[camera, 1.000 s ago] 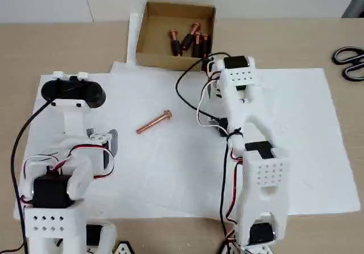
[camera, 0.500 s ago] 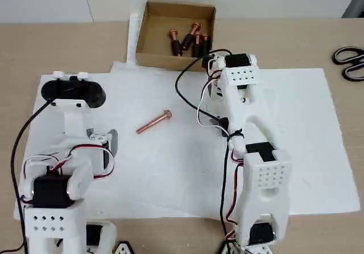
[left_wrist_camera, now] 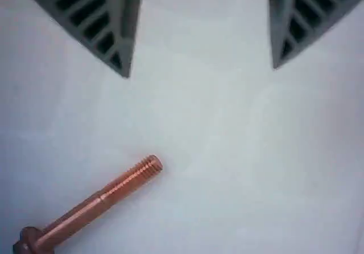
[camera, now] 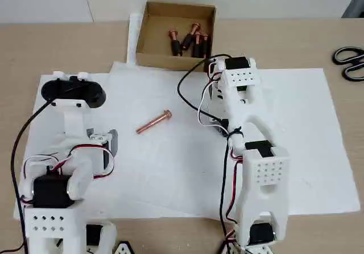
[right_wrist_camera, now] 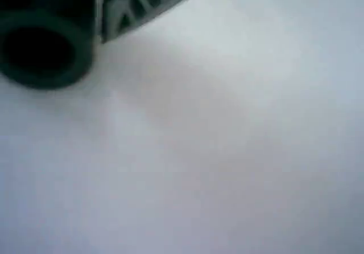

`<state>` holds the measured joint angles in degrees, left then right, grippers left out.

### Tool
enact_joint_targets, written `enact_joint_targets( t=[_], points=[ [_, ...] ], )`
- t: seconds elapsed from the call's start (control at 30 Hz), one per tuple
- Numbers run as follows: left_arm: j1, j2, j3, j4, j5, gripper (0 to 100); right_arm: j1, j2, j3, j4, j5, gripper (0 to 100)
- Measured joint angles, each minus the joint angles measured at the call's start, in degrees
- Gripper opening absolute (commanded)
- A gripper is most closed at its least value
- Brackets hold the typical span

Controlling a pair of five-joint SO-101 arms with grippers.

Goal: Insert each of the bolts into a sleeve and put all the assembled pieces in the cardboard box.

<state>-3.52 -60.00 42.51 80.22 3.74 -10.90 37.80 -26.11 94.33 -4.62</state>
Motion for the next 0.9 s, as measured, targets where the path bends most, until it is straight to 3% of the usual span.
enact_joint_targets(
  t=[0.5, 0.73, 0.9],
  points=[
    [0.0, 0.0, 0.0, 0.0, 0.0, 15, -0.09, -1.23, 0.0, 0.53, 2.73, 1.3],
    [0.0, 1.41, -3.52, 2.11, -1.32, 16, 1.93, -15.38, 0.09, 2.9, 6.77, 0.4],
    [0.0, 13.01, -9.41, 3.16, -4.22, 15, 4.75, -26.46, 0.09, 3.25, 7.74, 0.4]
  ],
)
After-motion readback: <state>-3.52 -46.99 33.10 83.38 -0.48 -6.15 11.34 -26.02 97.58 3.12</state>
